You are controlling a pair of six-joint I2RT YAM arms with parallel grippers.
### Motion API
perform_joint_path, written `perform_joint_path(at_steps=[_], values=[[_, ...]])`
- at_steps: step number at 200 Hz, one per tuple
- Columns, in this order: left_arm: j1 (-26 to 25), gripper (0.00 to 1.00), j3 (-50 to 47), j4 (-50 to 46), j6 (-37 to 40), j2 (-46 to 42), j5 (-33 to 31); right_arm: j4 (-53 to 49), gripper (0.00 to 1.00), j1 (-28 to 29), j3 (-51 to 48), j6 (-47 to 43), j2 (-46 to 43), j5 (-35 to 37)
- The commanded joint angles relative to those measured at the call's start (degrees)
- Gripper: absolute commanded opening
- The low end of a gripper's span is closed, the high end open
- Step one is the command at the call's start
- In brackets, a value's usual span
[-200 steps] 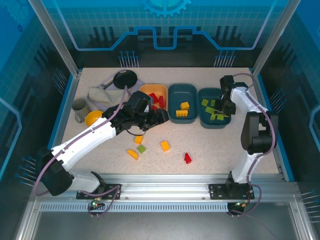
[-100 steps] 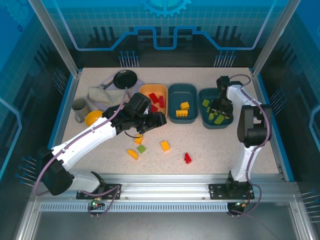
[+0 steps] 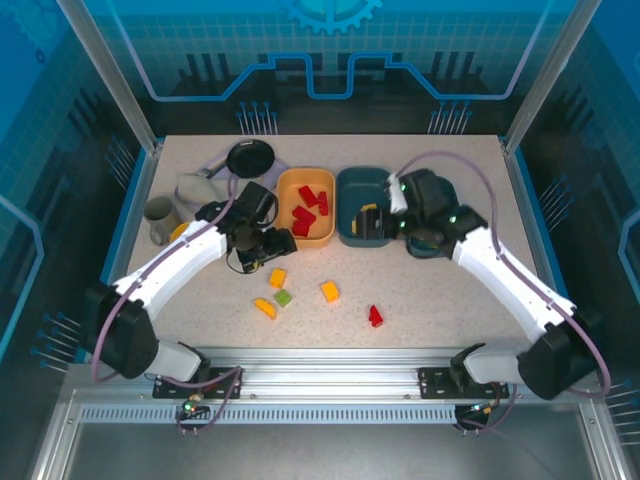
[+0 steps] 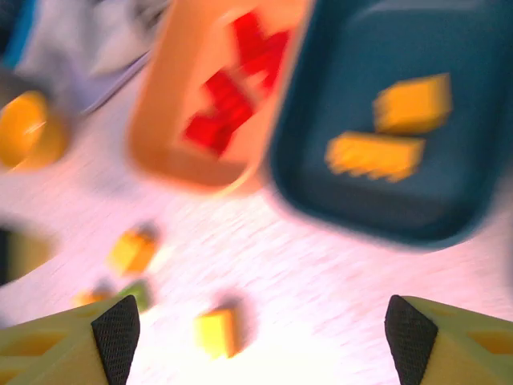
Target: Sort the legos into containers by color
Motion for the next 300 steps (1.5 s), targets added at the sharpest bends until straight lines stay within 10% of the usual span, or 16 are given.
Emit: perform_joint_path(at_steps=[1, 82, 195, 255, 300], values=[[0.3, 0.78, 1.9, -3.1, 16.1, 5.5, 1.4, 8.8, 0.86, 5.1, -8.5, 5.4, -3.0, -11.0], [0.3, 0.75, 2.9, 0.0, 24.6, 19.2, -0.7, 8.1, 0.9, 14.3, -17.7, 12.7, -11.5, -6.6], [-0.3, 0.34, -0.6, 3.4, 21.4, 17.1, -3.9, 5.5, 0.88, 13.8, -15.8, 13.0, -11.4, -3.4], [-3.4, 0.33, 15.9, -6.7, 12.0, 9.9, -0.1, -3.2, 0.86, 3.4, -7.0, 11.5, -15.3, 6.7], [-4.1, 0.33, 37.4, -5.7, 9.2, 23.5, 3.2, 3.8, 0.85, -8.0, -4.8, 17.2, -12.2, 4.2]])
